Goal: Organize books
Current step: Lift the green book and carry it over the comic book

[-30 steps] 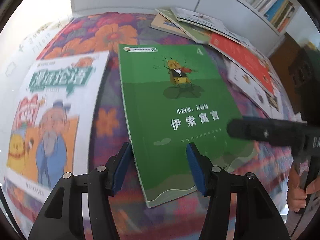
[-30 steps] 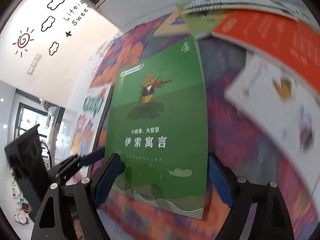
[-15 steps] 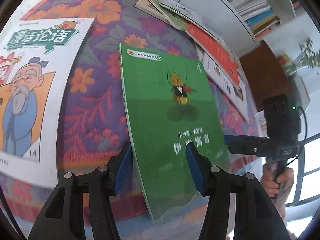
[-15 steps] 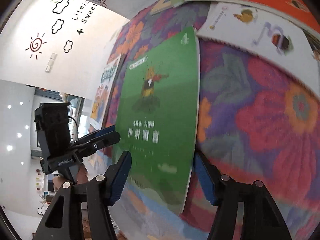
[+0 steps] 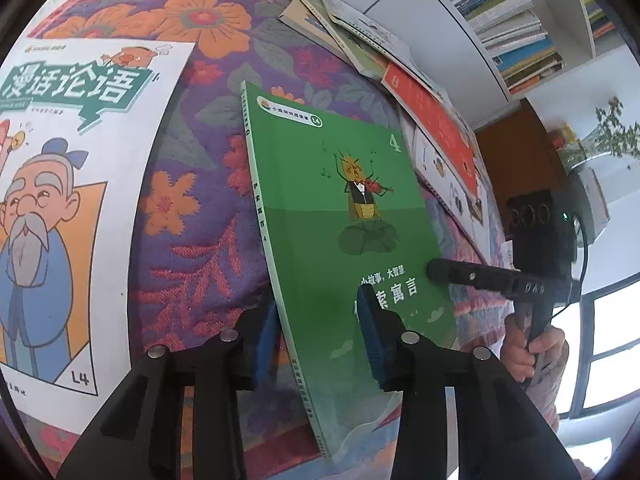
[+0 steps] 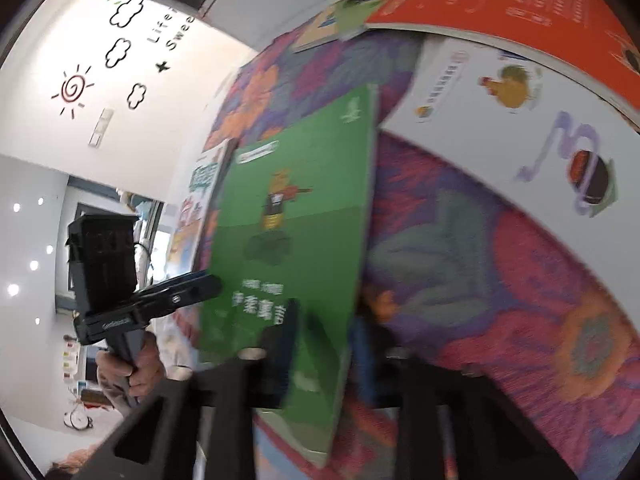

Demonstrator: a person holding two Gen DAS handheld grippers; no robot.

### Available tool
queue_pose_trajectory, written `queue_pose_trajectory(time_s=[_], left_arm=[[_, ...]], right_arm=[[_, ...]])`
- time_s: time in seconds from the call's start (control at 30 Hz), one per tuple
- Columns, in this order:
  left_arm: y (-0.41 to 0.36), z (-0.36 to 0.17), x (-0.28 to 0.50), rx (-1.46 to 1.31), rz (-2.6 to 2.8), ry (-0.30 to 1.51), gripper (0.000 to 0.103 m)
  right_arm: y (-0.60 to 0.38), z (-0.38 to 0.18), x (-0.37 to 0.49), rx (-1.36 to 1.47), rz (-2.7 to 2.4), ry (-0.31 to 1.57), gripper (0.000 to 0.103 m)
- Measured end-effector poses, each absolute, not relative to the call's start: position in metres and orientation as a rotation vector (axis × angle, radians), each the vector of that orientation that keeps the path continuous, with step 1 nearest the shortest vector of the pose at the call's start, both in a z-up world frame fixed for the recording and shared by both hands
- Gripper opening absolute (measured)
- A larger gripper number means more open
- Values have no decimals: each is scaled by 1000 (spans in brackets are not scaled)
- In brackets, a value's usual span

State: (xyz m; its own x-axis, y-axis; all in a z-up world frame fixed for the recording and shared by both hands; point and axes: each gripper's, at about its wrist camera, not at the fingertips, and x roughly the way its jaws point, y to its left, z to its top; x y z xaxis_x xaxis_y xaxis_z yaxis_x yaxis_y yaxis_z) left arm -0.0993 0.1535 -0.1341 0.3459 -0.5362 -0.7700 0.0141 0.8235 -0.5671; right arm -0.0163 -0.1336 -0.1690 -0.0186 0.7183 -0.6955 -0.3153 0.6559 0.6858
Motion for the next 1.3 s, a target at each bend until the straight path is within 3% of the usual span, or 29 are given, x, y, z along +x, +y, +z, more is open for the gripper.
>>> queue_pose_trajectory(time_s=[0.3, 0.7, 1.3], left_arm=[[161, -139, -90, -536, -363, 1150, 25], [140, -129, -94, -361, -261, 1122, 27], [127, -119, -93, -311, -195, 1148, 27]], right_arm=[[-142, -178, -9, 428, 974, 1323, 14], [-127, -149, -33, 216, 823, 1218, 19], [-126, -139, -47, 209, 774, 1198, 19]])
